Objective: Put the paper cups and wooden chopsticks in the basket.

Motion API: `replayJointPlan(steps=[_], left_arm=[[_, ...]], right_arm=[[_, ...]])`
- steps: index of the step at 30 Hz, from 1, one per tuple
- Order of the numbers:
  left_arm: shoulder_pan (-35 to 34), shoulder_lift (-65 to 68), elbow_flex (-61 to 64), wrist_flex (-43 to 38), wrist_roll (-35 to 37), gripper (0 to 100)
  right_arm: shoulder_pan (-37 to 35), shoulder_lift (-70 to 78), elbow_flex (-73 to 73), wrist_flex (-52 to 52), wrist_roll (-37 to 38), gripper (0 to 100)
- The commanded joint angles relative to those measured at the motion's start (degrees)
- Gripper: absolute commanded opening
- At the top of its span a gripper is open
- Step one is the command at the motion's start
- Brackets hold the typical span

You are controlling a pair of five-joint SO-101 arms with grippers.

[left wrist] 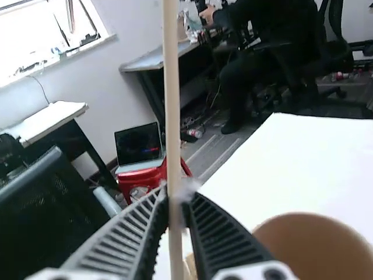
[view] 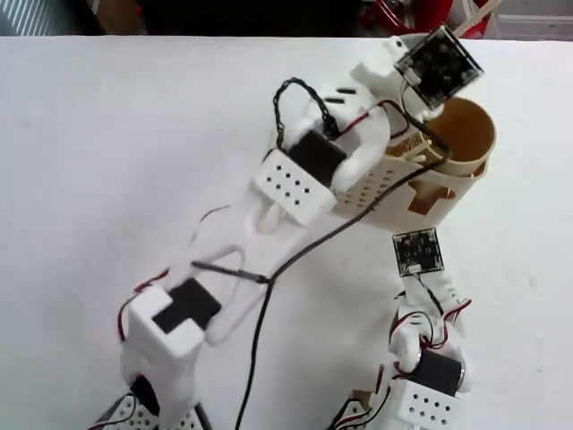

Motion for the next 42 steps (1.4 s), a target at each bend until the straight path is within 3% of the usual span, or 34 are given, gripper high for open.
replayJointPlan(steps=[1,12,21,31,37,42], left_arm=[[-2.9,-0.1,-2.9,0.4,5.7,3],[-4.7,-0.2,-1.5,10.2,17.7,2],[-6.1,-0.3,-1.5,16.7,17.8,2],[-6.8,-2.4,-0.3,17.0,17.4,2],[-6.4,-12.8,13.5,14.5,17.4,2],[-6.6,-24.7,36.5,-0.4,14.7,2]], right_arm=[[-0.1,-0.6,-0.1,-1.0,0.2,2.4],[-0.3,-0.6,-0.1,-1.0,0.2,2.4],[-0.1,-0.6,-0.1,-1.0,0.2,2.4],[-0.1,-0.6,-0.1,-1.0,0.2,2.4],[-0.1,-0.6,0.0,-1.8,0.2,2.4],[-0.1,-0.6,0.0,-1.9,0.2,2.4]])
